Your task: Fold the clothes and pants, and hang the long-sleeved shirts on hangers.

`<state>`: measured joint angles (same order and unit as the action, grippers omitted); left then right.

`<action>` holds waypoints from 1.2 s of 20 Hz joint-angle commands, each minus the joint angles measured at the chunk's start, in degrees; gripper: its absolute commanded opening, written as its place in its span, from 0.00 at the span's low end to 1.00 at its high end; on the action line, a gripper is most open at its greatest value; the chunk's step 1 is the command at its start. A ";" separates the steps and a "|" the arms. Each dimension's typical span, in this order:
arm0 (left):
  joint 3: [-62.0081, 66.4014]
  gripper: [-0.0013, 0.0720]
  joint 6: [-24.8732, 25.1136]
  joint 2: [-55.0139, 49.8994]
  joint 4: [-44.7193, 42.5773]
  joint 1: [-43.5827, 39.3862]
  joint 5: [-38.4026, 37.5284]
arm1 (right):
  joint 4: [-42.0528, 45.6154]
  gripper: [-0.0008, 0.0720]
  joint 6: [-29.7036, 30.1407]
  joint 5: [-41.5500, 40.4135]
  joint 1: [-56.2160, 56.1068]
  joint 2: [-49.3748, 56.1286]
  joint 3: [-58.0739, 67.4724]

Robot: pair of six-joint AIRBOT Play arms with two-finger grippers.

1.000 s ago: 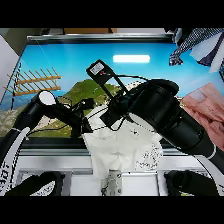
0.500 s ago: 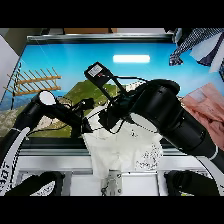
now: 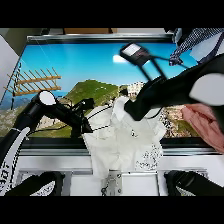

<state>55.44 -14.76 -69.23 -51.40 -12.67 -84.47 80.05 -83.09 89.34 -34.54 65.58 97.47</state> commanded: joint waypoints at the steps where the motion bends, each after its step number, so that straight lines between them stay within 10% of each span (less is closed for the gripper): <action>1: 0.04 0.04 -0.04 0.04 -0.02 -0.02 -0.04 | -8.52 0.83 4.44 0.94 13.66 -1.03 0.07; 4: 0.02 0.04 -0.04 0.04 -0.02 -0.02 0.07 | -8.37 0.83 3.72 0.50 19.76 -1.01 -0.09; 7: 0.04 0.04 -0.04 0.04 -0.02 -0.02 0.00 | -13.84 0.83 18.05 -0.04 25.24 -1.18 -0.59; 13: 0.04 0.04 -0.04 0.04 -0.02 -0.02 0.04 | -52.98 0.83 48.06 9.94 49.59 -1.16 -17.49; 17: 0.04 0.04 -0.04 0.04 -0.02 -0.02 0.00 | -55.30 0.83 69.57 10.95 54.88 -1.01 -33.11; 24: 0.04 0.04 -0.04 0.04 -0.02 -0.02 0.02 | -55.95 0.83 77.35 5.60 51.28 2.60 -41.62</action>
<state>55.44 -14.76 -69.23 -51.40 -12.67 -84.44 25.26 -10.15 95.85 18.04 66.57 58.28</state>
